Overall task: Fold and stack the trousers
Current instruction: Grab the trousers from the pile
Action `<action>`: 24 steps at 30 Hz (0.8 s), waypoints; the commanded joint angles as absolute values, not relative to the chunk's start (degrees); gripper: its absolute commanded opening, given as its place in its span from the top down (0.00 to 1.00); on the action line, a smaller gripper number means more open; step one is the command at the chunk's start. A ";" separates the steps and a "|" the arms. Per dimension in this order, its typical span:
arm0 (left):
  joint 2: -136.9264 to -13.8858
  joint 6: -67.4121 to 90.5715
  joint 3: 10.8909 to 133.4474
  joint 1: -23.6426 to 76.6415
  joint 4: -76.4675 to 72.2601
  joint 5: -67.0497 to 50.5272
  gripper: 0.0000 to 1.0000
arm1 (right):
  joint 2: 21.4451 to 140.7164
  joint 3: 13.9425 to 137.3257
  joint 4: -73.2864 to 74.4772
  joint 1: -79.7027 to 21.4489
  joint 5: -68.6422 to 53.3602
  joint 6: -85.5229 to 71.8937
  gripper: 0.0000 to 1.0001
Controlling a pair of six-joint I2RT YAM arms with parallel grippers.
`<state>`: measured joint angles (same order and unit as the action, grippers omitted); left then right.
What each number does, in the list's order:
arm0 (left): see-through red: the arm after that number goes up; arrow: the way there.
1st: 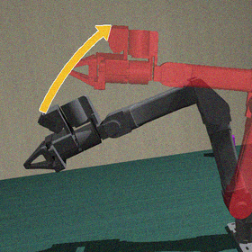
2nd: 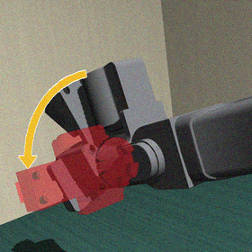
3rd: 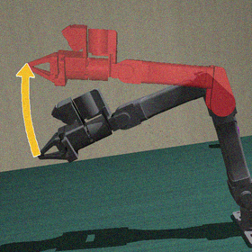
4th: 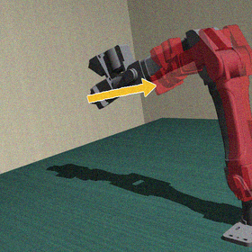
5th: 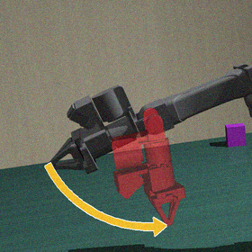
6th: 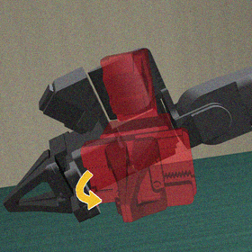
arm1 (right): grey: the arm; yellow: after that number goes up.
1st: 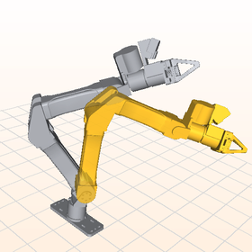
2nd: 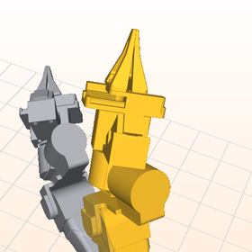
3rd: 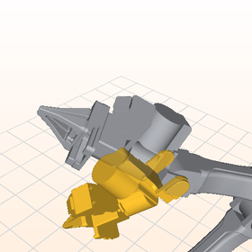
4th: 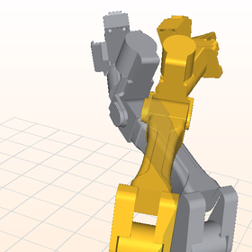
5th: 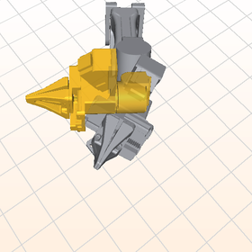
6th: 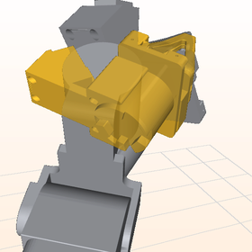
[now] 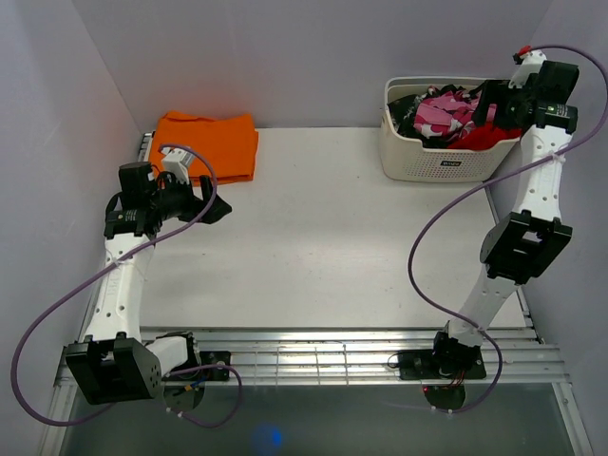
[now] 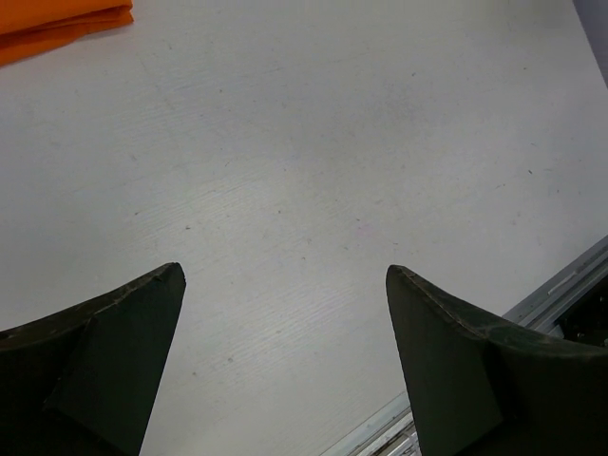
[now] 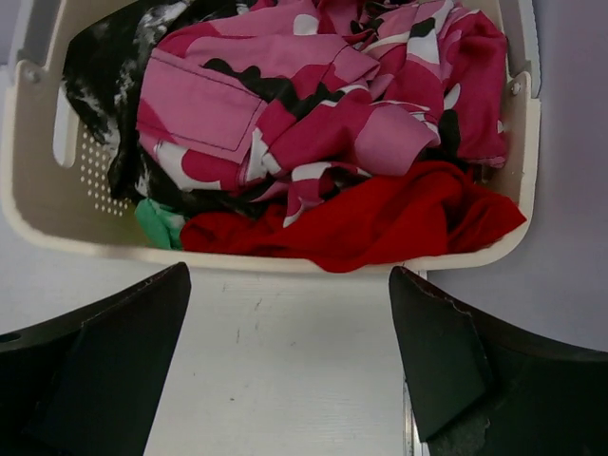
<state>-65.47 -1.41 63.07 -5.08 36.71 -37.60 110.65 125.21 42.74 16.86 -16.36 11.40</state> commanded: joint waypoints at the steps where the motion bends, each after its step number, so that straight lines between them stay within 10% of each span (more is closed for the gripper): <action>1: -63.98 1.32 62.76 -5.19 34.02 -41.74 0.02 | 113.73 126.66 34.30 16.79 -11.51 1.77 0.10; 24: -67.32 2.46 58.62 -5.10 31.47 -40.17 0.02 | 130.17 123.40 10.82 10.37 -0.35 5.88 0.05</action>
<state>-67.94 2.44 59.70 -5.08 32.12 -40.12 127.52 121.64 17.72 11.29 -1.80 4.14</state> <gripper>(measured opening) 0.979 0.930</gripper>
